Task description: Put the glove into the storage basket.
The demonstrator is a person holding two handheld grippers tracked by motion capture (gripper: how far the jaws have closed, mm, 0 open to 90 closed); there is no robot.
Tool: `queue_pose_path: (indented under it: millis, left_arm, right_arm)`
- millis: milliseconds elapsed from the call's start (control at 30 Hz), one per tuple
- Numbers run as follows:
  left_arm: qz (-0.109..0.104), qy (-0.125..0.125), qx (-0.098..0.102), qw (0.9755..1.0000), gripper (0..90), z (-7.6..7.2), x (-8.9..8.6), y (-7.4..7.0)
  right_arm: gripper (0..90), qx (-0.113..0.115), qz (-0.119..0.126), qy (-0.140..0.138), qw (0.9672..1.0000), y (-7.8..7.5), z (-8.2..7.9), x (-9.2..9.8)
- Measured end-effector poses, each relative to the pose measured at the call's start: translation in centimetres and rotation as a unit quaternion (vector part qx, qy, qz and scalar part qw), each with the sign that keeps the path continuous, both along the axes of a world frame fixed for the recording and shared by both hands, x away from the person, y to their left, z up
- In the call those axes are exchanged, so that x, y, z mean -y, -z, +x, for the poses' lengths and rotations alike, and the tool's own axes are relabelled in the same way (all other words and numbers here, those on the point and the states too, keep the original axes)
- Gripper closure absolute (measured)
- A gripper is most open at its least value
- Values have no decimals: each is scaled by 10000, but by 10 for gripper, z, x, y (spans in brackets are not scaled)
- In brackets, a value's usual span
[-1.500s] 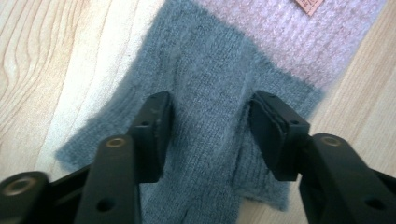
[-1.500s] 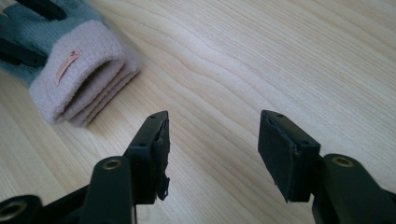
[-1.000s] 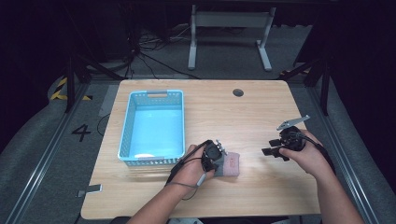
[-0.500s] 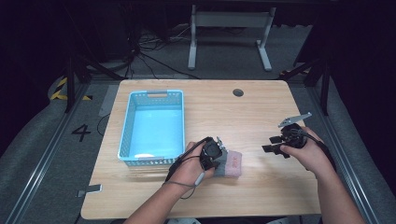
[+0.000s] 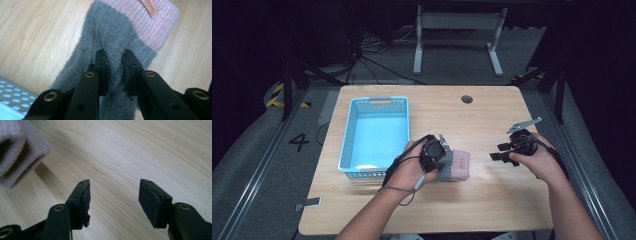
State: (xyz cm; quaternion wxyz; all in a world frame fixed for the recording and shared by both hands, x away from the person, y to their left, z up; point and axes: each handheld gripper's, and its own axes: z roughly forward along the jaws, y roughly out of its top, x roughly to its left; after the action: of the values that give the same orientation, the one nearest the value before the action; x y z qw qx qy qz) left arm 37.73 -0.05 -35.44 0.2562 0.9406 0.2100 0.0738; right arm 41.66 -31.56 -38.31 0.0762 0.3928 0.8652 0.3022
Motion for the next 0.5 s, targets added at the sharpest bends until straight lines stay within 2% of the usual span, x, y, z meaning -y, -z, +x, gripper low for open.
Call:
queue_pose_path:
  millis: [100, 200, 300, 500]
  left_arm:
    - [-76, -43, -80, 9999, 769, 3, -6, -6]
    - [-92, -78, -47, 9999, 769, 4, -10, -12]
    - [-204, -101, -95, 9997, 769, 5, -16, -19]
    - [-263, -247, 40, 9993, 769, 8, -26, -32]
  right_arm:
    - [437, -4, 1, -28, 10000, 0, 2, -1]
    - [438, 7, 13, -41, 10000, -1, 4, -3]
    - [437, 11, 22, -85, 10000, -2, 7, -5]
    - [436, 31, 31, -134, 9999, -3, 12, -9]
